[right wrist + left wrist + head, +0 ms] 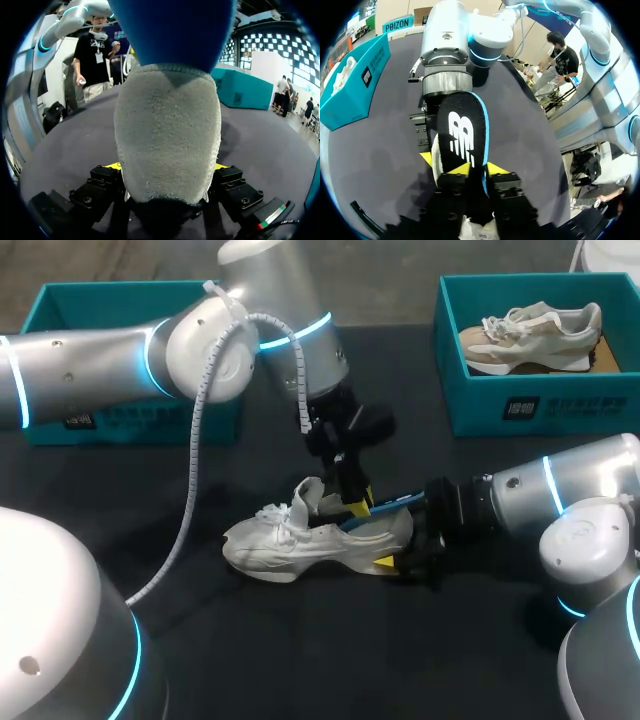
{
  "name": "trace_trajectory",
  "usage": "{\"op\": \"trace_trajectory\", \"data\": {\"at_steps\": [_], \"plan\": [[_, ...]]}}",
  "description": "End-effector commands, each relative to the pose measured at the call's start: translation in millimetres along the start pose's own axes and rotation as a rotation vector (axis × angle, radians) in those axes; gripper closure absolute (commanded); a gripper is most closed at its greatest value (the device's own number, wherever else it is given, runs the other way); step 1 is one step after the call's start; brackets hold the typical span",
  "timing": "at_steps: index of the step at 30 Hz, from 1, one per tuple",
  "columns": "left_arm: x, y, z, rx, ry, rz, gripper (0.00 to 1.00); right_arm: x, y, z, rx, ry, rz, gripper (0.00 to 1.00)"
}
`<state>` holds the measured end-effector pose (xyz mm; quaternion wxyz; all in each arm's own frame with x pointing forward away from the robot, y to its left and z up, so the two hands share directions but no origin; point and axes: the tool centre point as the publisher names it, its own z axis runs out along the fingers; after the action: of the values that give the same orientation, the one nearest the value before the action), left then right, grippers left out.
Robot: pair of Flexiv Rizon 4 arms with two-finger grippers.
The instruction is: Take the shoe out of the shoebox, open the shoe tongue, remove and reinsert the insole, then place the shoe into the shoebox
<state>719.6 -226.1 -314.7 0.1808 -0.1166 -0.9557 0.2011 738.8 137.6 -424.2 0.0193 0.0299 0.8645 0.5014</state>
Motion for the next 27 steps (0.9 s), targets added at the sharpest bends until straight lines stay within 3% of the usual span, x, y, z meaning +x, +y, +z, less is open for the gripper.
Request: {"op": "trace_trajectory", "data": {"at_steps": [1, 5, 13, 27], "plan": [[1.6, 2, -7, -0.001, 0.010, 0.001, 0.58, 2.4, -1.3, 1, 0.005, -0.001, 0.000, 1.00], [8.6, 2, -14, -0.003, 0.013, 0.010, 0.54, 2.4, -1.3, 1, 0.005, -0.001, 0.000, 1.00], [22.5, -1, -25, -0.020, 0.017, 0.039, 0.55, 2.4, -1.3, 1, 0.005, -0.001, 0.000, 1.00], [10.2, 0, -7, -0.047, 0.020, 0.024, 0.63, 2.4, -1.3, 1, 0.005, -0.001, 0.000, 1.00]]}}
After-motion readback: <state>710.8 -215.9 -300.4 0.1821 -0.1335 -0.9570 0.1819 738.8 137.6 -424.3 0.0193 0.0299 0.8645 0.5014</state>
